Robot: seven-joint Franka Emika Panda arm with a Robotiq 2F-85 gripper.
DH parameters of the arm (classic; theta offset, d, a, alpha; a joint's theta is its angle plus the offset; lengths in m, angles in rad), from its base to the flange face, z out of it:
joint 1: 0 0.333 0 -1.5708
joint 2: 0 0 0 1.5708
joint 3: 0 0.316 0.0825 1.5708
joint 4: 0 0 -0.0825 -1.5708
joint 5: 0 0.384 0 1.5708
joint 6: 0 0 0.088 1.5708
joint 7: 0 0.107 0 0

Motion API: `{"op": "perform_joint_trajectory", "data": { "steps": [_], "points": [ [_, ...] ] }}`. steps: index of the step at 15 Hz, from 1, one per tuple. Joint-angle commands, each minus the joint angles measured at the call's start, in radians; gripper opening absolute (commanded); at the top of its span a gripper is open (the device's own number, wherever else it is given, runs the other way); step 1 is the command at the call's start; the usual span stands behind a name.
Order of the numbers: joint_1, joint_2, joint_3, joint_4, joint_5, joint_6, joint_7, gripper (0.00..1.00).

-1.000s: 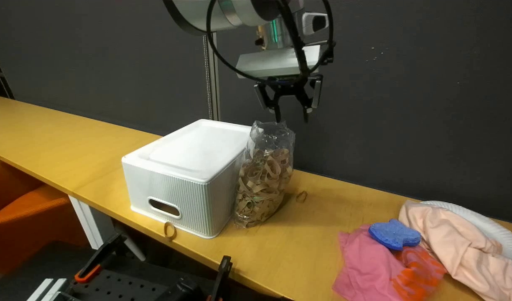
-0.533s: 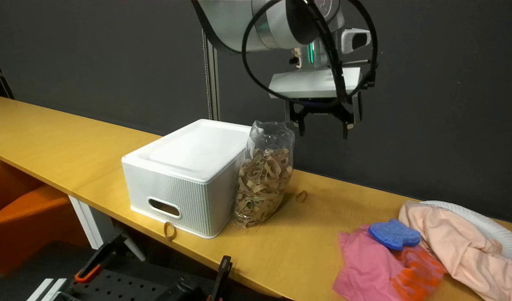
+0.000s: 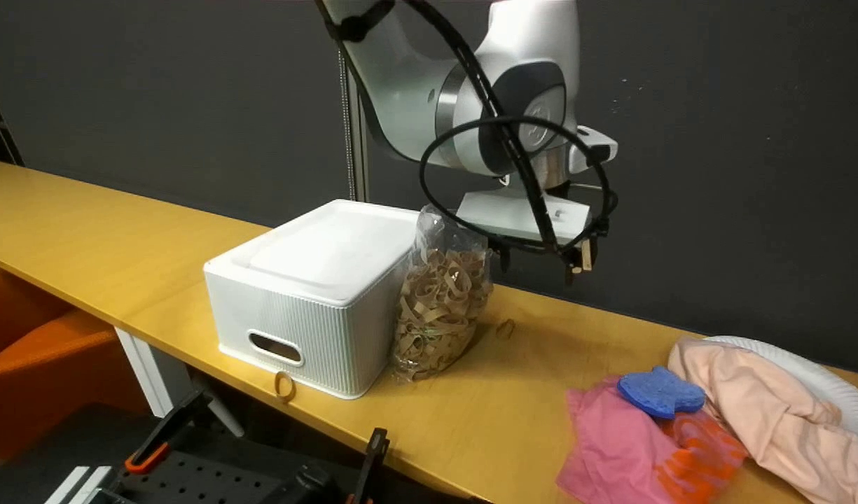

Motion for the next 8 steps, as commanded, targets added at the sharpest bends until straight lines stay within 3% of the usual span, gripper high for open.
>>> {"op": "perform_joint_trajectory", "data": {
  "steps": [1,8],
  "points": [
    [-0.087,0.089,0.090,0.063,0.089,0.061,-0.079,1.00],
    [-0.258,0.106,0.242,0.078,0.205,0.083,-0.170,1.00]
  ]
}}
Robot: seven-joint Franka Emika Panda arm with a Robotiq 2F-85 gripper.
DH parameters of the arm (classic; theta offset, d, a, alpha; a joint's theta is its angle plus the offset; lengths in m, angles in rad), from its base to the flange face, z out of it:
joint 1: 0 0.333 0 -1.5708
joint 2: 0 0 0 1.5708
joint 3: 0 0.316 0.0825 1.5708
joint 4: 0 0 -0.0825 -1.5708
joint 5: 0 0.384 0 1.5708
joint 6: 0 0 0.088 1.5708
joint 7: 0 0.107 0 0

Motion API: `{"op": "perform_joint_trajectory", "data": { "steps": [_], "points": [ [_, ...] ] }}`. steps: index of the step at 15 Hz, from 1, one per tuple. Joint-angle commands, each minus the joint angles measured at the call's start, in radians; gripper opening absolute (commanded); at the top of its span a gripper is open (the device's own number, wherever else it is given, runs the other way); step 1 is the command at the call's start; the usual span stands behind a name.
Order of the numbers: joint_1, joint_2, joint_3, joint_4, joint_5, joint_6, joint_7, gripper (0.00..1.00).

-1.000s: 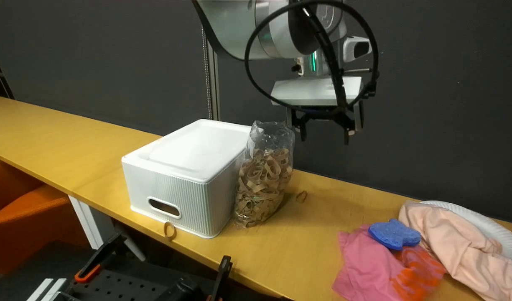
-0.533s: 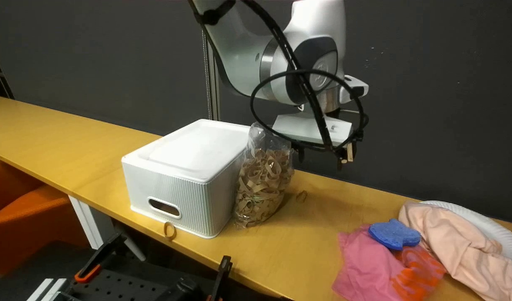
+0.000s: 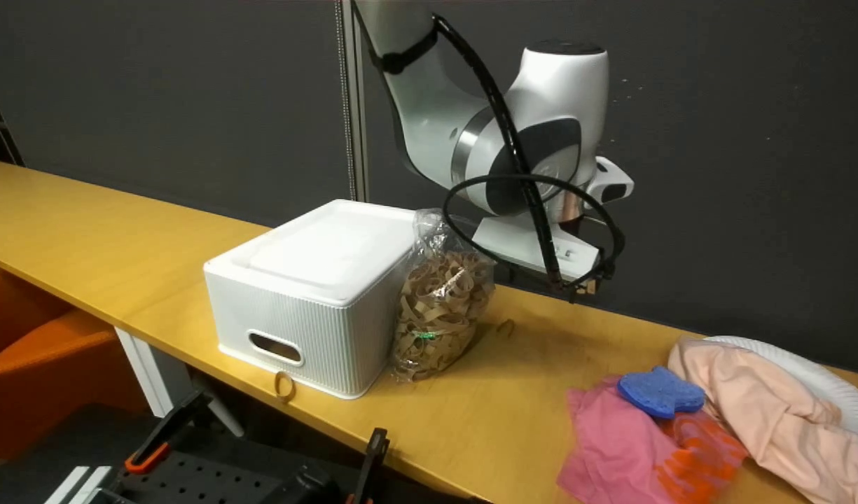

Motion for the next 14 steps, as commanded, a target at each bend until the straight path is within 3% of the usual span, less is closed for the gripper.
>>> {"op": "perform_joint_trajectory", "data": {
  "steps": [1,6,14],
  "points": [
    [-0.094,0.000,0.079,0.013,0.074,0.007,-0.082,1.00],
    [-0.163,0.010,0.122,0.049,0.118,-0.006,-0.124,1.00],
    [-0.095,0.140,0.099,0.190,0.077,-0.082,-0.079,1.00]
  ]
}}
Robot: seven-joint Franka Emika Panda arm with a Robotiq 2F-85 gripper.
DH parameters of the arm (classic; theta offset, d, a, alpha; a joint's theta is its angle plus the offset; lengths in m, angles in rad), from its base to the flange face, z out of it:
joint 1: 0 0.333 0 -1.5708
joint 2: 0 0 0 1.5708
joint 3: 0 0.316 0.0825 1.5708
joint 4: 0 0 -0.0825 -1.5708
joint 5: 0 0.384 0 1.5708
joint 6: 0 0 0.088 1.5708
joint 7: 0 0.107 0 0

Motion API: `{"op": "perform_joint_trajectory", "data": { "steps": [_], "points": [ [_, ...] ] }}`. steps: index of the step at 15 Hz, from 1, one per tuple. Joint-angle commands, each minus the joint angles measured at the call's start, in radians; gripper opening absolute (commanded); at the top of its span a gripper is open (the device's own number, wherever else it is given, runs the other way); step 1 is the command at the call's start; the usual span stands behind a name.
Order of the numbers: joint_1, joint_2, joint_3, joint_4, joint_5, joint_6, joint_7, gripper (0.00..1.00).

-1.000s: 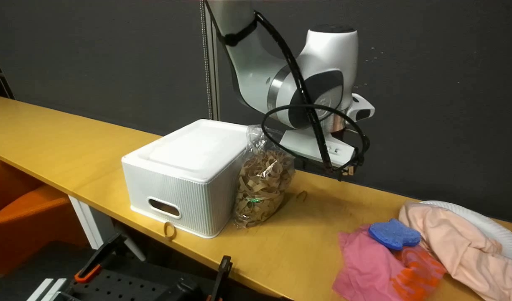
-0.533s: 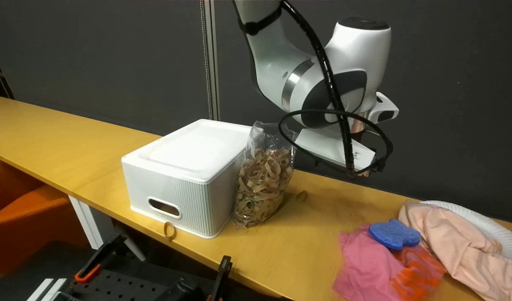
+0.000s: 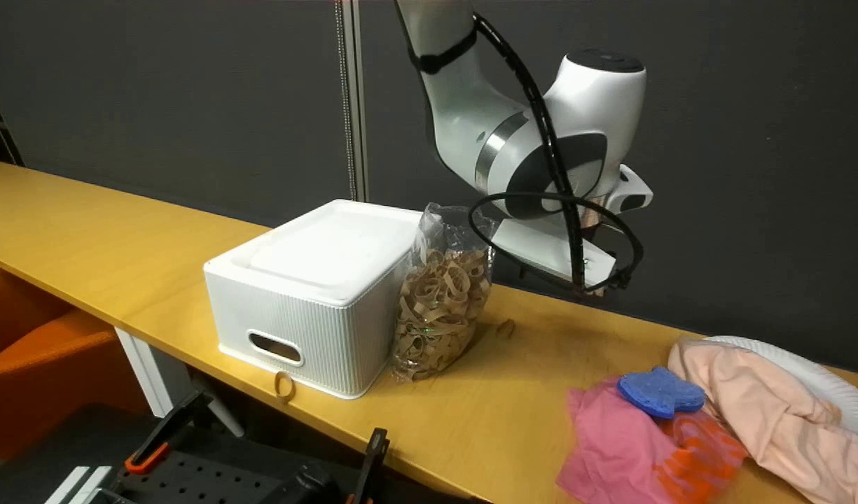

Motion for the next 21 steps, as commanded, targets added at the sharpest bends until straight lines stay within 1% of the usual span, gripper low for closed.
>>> {"op": "perform_joint_trajectory", "data": {
  "steps": [1,9,19,20,21],
  "points": [
    [0.026,0.079,-0.008,0.098,-0.013,-0.059,0.017,1.00],
    [0.071,0.189,-0.024,0.196,-0.015,-0.144,0.028,1.00],
    [0.118,0.268,-0.053,0.283,-0.033,-0.199,0.058,1.00],
    [0.121,0.269,-0.053,0.283,-0.034,-0.199,0.057,0.75],
    [0.122,0.269,-0.053,0.282,-0.034,-0.201,0.057,0.72]
  ]
}}
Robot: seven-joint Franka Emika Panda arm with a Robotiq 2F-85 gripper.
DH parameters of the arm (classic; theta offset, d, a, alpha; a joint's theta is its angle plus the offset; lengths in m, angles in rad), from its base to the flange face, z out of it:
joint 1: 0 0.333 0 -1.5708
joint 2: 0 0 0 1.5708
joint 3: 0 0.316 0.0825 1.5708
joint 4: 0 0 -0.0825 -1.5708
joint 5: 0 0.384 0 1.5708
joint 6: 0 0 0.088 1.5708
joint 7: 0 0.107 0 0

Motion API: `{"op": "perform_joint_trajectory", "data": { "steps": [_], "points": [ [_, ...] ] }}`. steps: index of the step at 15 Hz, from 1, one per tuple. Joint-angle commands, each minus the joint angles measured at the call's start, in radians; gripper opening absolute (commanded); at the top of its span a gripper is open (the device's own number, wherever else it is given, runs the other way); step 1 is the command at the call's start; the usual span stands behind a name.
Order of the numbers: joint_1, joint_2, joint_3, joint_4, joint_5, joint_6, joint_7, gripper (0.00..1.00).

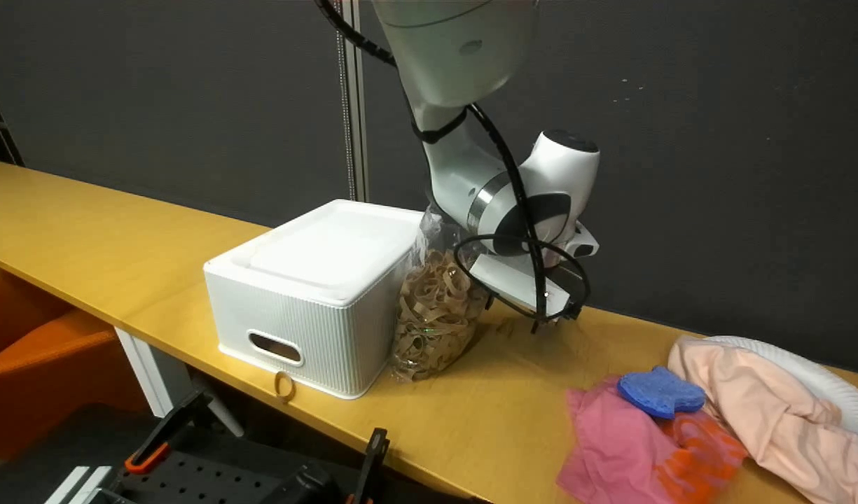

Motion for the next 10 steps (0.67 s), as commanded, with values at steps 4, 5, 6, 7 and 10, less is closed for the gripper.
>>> {"op": "perform_joint_trajectory", "data": {
  "steps": [4,5,6,7,10],
  "points": [
    [0.018,0.014,-0.014,0.028,-0.021,-0.037,0.023,0.42],
    [0.017,0.016,-0.013,0.027,-0.020,-0.037,0.021,0.35],
    [0.015,0.018,-0.013,0.027,-0.018,-0.039,0.021,0.27],
    [0.013,0.020,-0.013,0.026,-0.017,-0.040,0.019,0.20],
    [0.007,0.003,-0.017,0.011,-0.014,-0.040,0.019,0.01]
  ]
}}
